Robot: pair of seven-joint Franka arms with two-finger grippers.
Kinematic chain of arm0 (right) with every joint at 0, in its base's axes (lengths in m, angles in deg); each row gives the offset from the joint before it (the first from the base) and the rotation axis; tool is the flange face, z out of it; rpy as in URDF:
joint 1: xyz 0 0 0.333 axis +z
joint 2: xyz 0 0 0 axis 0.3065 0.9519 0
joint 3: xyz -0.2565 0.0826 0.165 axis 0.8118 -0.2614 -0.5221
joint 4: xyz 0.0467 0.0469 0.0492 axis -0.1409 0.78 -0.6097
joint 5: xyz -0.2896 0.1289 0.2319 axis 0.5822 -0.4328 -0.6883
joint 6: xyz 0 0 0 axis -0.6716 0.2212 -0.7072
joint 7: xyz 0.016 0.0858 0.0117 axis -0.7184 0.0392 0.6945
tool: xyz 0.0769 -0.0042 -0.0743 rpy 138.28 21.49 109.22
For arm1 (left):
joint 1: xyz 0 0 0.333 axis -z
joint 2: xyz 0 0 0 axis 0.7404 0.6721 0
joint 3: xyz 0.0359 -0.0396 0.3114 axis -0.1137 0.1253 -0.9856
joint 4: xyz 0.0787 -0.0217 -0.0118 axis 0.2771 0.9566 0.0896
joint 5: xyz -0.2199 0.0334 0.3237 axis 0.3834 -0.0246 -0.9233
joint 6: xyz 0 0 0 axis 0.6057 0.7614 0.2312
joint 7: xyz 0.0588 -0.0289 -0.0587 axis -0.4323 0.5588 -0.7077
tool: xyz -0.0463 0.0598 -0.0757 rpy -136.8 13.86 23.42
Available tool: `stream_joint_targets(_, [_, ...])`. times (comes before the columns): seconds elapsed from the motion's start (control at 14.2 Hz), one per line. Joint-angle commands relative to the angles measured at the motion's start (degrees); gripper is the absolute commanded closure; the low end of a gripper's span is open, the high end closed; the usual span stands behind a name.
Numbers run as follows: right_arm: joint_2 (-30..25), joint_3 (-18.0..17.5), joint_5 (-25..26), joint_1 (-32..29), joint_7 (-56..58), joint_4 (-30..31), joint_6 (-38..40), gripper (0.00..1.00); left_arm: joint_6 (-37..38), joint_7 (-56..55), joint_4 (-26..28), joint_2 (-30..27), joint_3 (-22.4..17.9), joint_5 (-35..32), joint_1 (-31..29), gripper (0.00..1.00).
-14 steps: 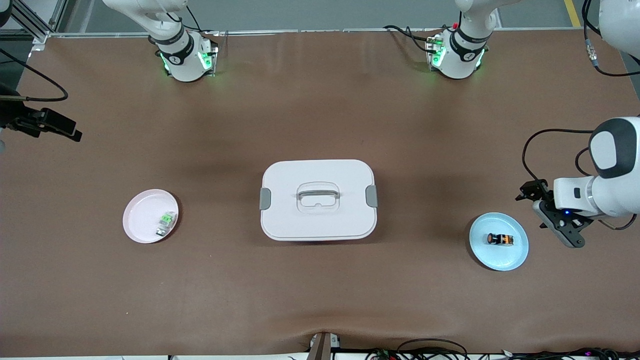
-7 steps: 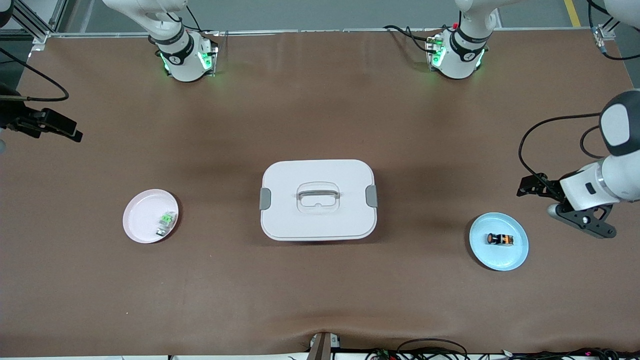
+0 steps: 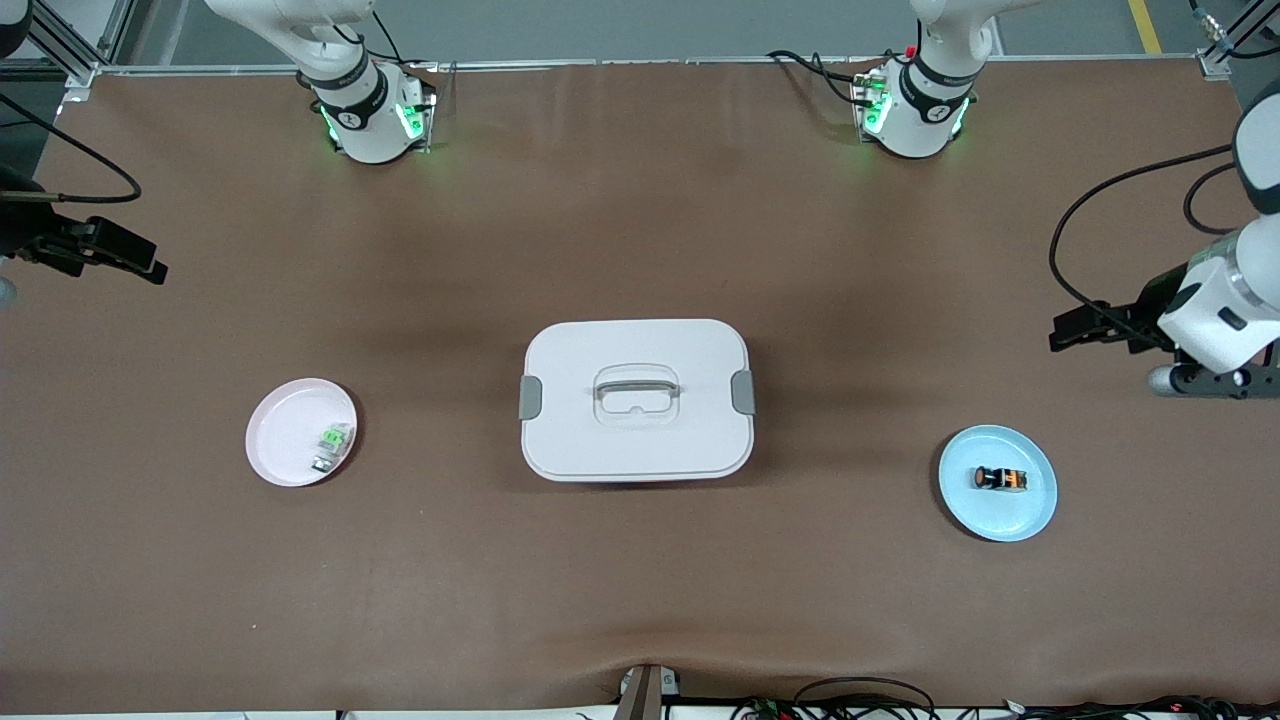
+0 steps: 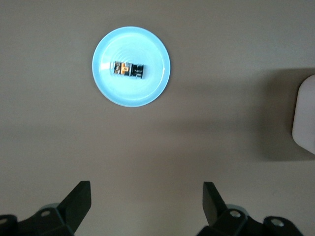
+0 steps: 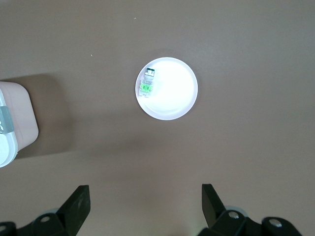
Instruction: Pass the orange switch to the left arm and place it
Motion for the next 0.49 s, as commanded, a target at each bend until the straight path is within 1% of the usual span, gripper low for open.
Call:
stream_joint_targets(0.0, [-1.6,-0.3,1.0,-0.4,0.7,1.3,-0.6,0.00,1.6,-0.9,-0.9,-2.3,-0.2,-0.9,-0.6,0.00])
stream_joint_targets(0.07, [-1.6,-0.2,1.2,-0.5,0.7,1.2,-0.6,0.00,2.1,0.0,-2.5,-2.0,-0.3,-2.5,-0.8,0.00])
stream_joint_targets(0.14, [-1.6,-0.1,1.2,-0.6,0.7,1.3,-0.7,0.00,2.2,1.2,-3.0,-2.0,-0.5,-4.7,-0.9,0.00])
stream_joint_targets(0.28, [-1.5,0.0,1.1,-1.1,0.7,1.4,-0.8,0.00,2.0,4.1,-3.2,-2.0,-0.3,-11.1,-0.8,0.00])
stream_joint_targets(0.42, [-1.5,0.0,1.1,-1.2,0.7,1.4,-1.5,0.00,2.1,4.1,-4.3,-1.9,-0.2,-11.4,-0.3,0.00])
